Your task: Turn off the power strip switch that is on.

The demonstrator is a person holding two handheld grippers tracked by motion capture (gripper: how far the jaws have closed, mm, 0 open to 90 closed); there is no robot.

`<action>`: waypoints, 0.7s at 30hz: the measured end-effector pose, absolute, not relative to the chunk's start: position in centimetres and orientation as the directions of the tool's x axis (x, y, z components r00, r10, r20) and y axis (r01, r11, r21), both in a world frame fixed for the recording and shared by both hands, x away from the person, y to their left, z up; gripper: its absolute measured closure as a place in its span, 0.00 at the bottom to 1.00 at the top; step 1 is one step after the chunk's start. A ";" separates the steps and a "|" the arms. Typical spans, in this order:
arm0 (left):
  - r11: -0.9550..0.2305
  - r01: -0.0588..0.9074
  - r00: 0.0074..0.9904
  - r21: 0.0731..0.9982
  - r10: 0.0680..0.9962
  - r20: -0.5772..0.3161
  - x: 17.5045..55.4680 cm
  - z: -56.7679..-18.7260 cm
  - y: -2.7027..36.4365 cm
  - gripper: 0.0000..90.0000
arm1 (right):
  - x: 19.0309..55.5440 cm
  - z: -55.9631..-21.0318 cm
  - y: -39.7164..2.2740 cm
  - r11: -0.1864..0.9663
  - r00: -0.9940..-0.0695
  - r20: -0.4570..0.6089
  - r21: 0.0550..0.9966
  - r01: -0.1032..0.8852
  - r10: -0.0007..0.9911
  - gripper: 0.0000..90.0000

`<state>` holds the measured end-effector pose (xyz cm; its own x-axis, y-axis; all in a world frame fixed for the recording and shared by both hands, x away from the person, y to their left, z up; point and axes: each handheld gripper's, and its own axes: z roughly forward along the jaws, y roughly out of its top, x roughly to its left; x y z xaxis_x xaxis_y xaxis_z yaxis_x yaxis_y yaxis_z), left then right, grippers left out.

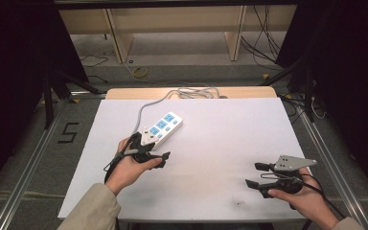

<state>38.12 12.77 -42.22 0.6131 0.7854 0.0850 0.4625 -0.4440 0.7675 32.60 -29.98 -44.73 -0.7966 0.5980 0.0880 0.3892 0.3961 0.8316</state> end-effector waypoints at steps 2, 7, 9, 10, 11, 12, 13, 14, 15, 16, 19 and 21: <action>-0.427 0.459 0.595 0.779 0.799 0.088 37.5 -42.6 13.0 0.27 | 32.6 -44.7 -30.0 0.398 -0.797 0.087 0.831 0.390 0.598 0.30; -0.419 0.447 0.583 0.791 0.806 0.097 35.9 -43.2 13.4 0.27 | 32.6 -44.7 -29.9 0.399 -0.798 0.083 0.833 0.385 0.597 0.30; -0.428 0.446 0.586 0.786 0.803 0.105 35.4 -43.4 13.5 0.27 | 32.6 -44.7 -29.9 0.401 -0.797 0.084 0.830 0.388 0.598 0.30; -0.429 0.446 0.586 0.785 0.803 0.106 35.1 -43.6 13.6 0.27 | 32.6 -44.7 -30.0 0.403 -0.798 0.082 0.830 0.386 0.597 0.30; -0.428 0.448 0.583 0.785 0.805 0.106 34.8 -43.7 13.7 0.26 | 32.6 -44.7 -30.0 0.403 -0.798 0.082 0.830 0.386 0.597 0.30; -0.430 0.449 0.578 0.783 0.808 0.112 34.6 -43.9 13.8 0.26 | 32.6 -44.7 -30.0 0.404 -0.799 0.081 0.830 0.386 0.596 0.30; -0.430 0.451 0.575 0.782 0.810 0.113 34.3 -44.1 13.9 0.26 | 32.6 -44.7 -30.0 0.404 -0.799 0.081 0.830 0.386 0.596 0.30; -0.435 0.449 0.576 0.780 0.808 0.119 34.0 -44.2 14.0 0.26 | 32.6 -44.7 -30.0 0.403 -0.799 0.081 0.830 0.385 0.596 0.30; -0.441 0.448 0.576 0.778 0.808 0.126 33.8 -44.3 14.1 0.26 | 32.5 -44.7 -30.0 0.401 -0.798 0.082 0.831 0.386 0.597 0.30; -0.439 0.448 0.572 0.779 0.811 0.128 33.5 -44.5 14.2 0.26 | 32.5 -44.7 -30.0 0.401 -0.798 0.083 0.831 0.386 0.597 0.30; -0.441 0.453 0.572 0.775 0.810 0.127 32.8 -44.9 14.6 0.26 | 32.5 -44.7 -30.0 0.403 -0.799 0.081 0.830 0.385 0.596 0.30; -0.448 0.455 0.575 0.770 0.808 0.131 32.3 -45.1 14.9 0.26 | 32.5 -44.7 -30.0 0.403 -0.799 0.081 0.830 0.385 0.596 0.30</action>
